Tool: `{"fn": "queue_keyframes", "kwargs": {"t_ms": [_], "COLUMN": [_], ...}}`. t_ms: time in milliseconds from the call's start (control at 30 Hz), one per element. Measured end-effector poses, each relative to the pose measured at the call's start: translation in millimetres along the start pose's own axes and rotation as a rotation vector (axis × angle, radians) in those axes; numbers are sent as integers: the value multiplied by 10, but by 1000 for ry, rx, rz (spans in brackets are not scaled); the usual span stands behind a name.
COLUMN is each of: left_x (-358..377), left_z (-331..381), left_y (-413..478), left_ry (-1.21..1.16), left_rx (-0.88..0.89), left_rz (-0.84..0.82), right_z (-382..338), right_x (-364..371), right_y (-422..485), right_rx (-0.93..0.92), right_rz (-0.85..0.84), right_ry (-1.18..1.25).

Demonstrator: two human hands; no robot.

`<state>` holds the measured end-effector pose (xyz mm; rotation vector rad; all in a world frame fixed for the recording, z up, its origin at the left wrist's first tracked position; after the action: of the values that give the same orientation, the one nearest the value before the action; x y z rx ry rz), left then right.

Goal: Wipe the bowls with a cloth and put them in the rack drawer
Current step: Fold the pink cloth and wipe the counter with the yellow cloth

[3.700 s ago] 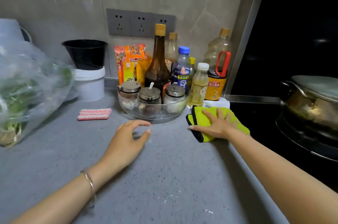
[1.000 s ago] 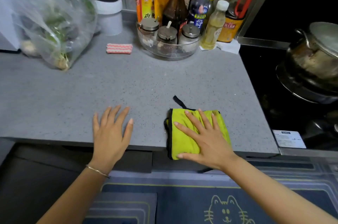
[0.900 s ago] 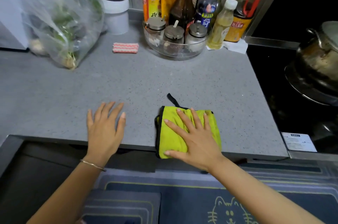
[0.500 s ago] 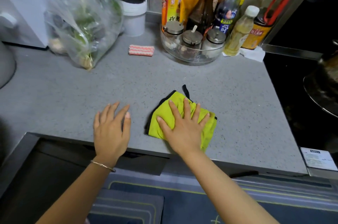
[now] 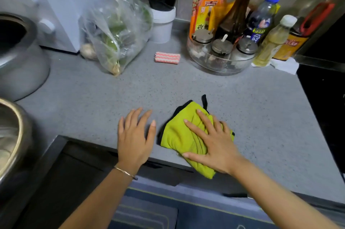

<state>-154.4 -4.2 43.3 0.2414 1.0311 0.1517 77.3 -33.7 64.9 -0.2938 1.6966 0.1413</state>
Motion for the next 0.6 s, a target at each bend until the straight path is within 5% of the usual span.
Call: {"fn": "queue_keyframes", "kwargs": {"t_ms": [200,600], "left_x": [-344,-360], "left_z": [-734,-728], "left_y": [235,252], "left_ry": [9,26], "left_rx": [-215,-193], "left_rz": [166,129], "right_z": [-465,-1283], "right_x": [89,163], "right_y": [265,1036], "right_rx": [-38,-170], "right_rz": [125,77], "right_ry": [9,98]}}
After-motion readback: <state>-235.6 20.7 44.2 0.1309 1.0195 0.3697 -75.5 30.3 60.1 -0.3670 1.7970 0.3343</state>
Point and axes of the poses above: each hand's wrist, its own y-axis towards the middle knuckle, its own x-axis out of the palm, z = x × y, the point moved 2 cm from there along y, towards the middle knuckle, and after that the axes turned 4 degrees about -y, right-handed, at the moved point
